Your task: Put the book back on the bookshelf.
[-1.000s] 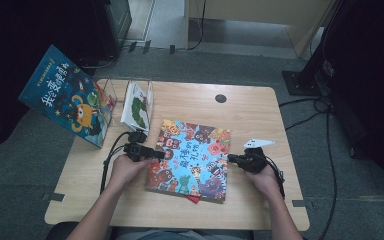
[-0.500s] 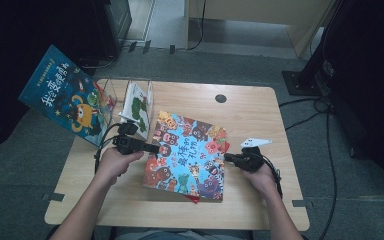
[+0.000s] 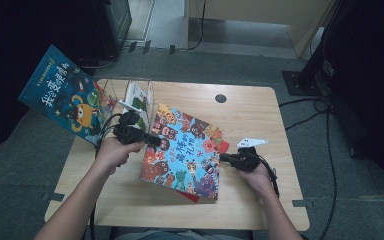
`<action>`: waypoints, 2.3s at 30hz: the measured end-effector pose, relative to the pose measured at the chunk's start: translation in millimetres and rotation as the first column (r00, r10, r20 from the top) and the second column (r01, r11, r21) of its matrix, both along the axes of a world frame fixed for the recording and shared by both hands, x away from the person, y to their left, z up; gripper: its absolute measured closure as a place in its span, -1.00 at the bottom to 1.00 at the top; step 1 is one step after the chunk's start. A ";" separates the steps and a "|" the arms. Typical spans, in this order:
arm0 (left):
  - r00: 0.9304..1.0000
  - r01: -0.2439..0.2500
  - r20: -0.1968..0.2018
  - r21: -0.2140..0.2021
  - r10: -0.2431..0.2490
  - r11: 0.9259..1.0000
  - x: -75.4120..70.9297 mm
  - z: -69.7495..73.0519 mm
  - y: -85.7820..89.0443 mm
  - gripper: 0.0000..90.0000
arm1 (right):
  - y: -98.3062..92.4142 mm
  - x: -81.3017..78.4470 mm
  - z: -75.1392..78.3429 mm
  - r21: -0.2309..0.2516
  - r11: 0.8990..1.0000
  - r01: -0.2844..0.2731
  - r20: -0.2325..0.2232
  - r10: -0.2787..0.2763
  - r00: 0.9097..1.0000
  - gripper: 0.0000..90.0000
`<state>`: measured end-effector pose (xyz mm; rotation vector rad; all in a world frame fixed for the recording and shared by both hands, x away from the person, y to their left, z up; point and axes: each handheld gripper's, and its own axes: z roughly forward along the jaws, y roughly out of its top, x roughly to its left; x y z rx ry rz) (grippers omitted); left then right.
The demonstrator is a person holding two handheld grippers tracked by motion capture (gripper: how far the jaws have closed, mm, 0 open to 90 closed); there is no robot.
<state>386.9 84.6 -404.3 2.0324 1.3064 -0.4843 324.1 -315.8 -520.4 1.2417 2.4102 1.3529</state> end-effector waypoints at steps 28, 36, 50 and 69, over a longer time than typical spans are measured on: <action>0.998 0.016 -0.060 0.070 -0.012 0.997 19.0 36.8 -7.7 0.53 | 33.9 -0.5 -3.0 0.004 1.000 -0.017 0.077 0.017 0.997 1.00; 0.992 0.076 -0.103 0.008 -0.075 0.997 22.6 34.1 -20.0 0.69 | 44.3 -1.4 -2.0 -0.025 0.999 -0.041 0.104 0.043 0.994 0.92; 0.980 0.141 -0.146 0.058 -0.132 0.988 36.5 55.9 -27.4 0.80 | 33.5 -0.4 8.8 -0.032 0.998 -0.056 0.104 0.059 0.993 0.69; 0.992 0.108 -0.070 0.062 -0.104 0.992 9.6 98.7 20.7 0.81 | 30.2 10.5 13.5 -0.008 0.999 -0.042 0.106 0.043 0.993 0.53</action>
